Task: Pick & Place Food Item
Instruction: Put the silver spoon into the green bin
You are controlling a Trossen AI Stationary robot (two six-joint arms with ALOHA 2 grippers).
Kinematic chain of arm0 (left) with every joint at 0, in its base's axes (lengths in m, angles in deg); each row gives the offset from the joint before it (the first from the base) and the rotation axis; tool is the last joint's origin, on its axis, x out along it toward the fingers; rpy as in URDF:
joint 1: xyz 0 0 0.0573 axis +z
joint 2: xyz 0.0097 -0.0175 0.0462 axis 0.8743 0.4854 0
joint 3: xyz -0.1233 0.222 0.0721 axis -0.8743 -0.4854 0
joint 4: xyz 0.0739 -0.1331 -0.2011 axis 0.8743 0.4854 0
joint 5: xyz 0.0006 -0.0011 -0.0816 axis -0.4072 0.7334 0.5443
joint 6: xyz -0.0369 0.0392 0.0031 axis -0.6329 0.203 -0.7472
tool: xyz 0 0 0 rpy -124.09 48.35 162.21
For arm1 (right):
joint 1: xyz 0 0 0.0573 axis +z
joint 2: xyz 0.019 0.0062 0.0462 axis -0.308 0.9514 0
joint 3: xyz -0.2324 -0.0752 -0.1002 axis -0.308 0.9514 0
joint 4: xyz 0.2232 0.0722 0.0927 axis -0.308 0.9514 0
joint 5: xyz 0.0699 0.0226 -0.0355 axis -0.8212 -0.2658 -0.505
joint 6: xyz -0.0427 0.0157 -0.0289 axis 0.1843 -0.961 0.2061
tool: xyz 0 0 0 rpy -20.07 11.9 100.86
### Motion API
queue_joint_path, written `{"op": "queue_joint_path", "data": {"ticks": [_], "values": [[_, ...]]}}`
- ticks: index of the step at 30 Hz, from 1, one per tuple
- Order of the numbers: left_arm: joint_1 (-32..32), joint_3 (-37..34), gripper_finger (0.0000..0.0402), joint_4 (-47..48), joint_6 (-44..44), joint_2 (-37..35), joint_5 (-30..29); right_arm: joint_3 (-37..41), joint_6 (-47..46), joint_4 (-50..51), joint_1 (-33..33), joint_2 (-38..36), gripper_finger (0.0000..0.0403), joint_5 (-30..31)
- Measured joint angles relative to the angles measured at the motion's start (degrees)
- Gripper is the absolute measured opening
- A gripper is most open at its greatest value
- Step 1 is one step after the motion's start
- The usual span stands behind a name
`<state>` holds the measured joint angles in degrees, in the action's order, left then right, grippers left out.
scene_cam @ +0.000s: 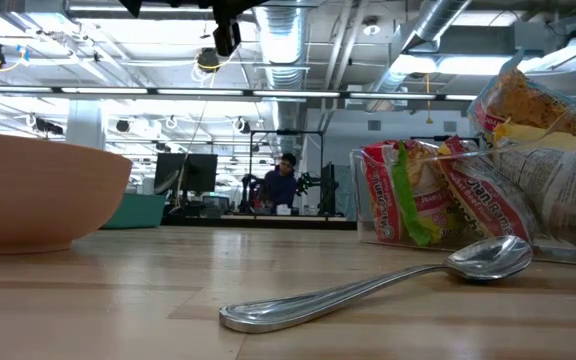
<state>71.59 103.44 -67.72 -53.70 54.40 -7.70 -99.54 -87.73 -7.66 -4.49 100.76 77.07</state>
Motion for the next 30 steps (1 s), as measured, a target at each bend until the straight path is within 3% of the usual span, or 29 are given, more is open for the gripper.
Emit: {"op": "queue_joint_path", "data": {"ticks": [9, 30], "values": [[0.0, 0.0, 0.009, 0.0, 0.0, 0.0, 0.0, 0.0, 3.4, -3.8, 7.3, 10.3, 0.0, 0.0], [0.0, 0.0, 0.009, 0.0, 0.0, 0.0, -1.9, -0.6, 11.6, -8.3, 10.0, 31.0, 0.0, 0.6]]}}
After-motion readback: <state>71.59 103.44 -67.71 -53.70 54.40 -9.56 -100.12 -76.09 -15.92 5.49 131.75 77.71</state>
